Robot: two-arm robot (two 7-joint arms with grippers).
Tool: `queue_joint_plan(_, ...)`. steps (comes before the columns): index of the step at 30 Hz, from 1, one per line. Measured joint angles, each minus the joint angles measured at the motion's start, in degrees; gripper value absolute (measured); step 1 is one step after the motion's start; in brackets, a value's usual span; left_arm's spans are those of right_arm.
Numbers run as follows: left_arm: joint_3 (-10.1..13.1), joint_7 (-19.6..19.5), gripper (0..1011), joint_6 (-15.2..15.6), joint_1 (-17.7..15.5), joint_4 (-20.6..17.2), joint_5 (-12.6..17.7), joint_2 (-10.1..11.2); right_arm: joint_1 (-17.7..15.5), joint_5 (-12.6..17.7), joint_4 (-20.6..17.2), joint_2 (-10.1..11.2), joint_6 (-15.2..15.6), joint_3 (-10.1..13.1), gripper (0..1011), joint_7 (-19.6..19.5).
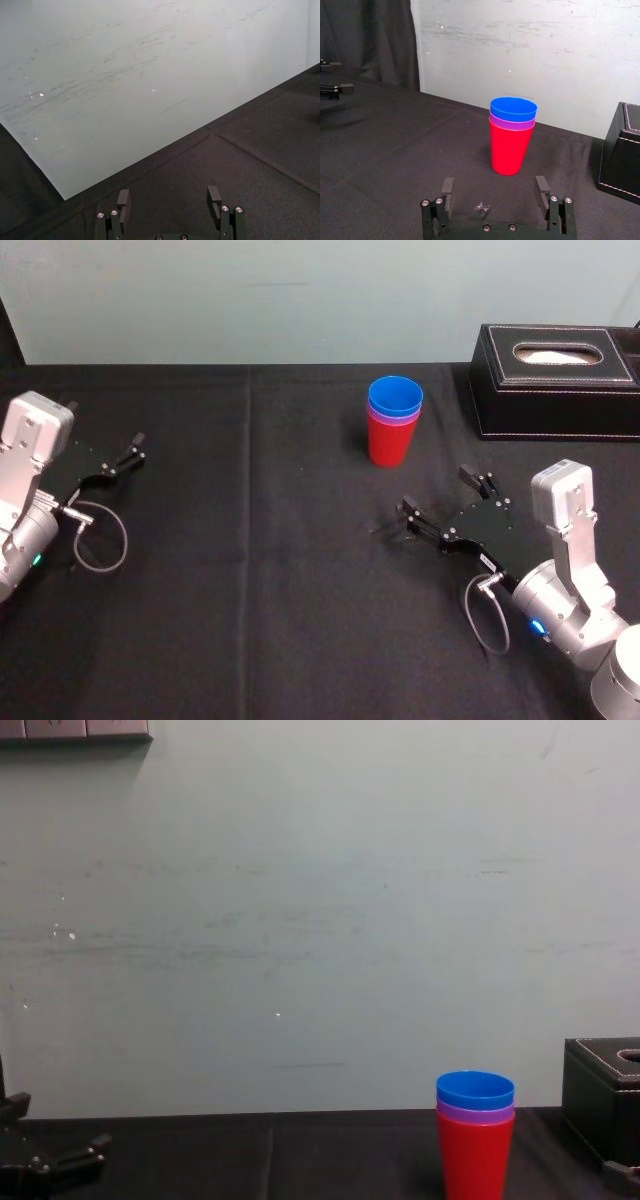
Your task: Stack the three plastic cups sequentially using one hand.
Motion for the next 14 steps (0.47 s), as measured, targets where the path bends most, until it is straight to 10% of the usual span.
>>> queue_joint_plan(14,0.0,0.0,1005,0.0,0.0,0.0,0.0,0.0,0.0,0.0,0.0,0.0,0.0,0.0,1003,0.0)
